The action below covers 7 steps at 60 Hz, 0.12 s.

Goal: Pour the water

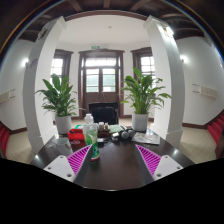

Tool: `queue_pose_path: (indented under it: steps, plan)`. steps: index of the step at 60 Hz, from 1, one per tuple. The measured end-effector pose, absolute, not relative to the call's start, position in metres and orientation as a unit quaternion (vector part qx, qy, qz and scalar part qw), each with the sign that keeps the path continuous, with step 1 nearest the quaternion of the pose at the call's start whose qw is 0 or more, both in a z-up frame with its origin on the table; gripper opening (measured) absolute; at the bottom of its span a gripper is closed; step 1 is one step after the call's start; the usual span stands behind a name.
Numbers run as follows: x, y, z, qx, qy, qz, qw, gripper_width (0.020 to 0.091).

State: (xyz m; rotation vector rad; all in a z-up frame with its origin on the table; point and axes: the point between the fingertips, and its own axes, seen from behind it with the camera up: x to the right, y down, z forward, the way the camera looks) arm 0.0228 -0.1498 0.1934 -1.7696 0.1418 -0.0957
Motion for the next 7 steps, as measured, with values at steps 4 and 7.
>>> queue_pose_path:
  steps: [4, 7]
  plan:
    - [0.0205, -0.15, 0.1964, -0.771, 0.061, -0.039, 0.633, 0.0852]
    - [0.0177, -0.1489, 0.1969, -0.773, 0.063, -0.032, 0.63, 0.0853]
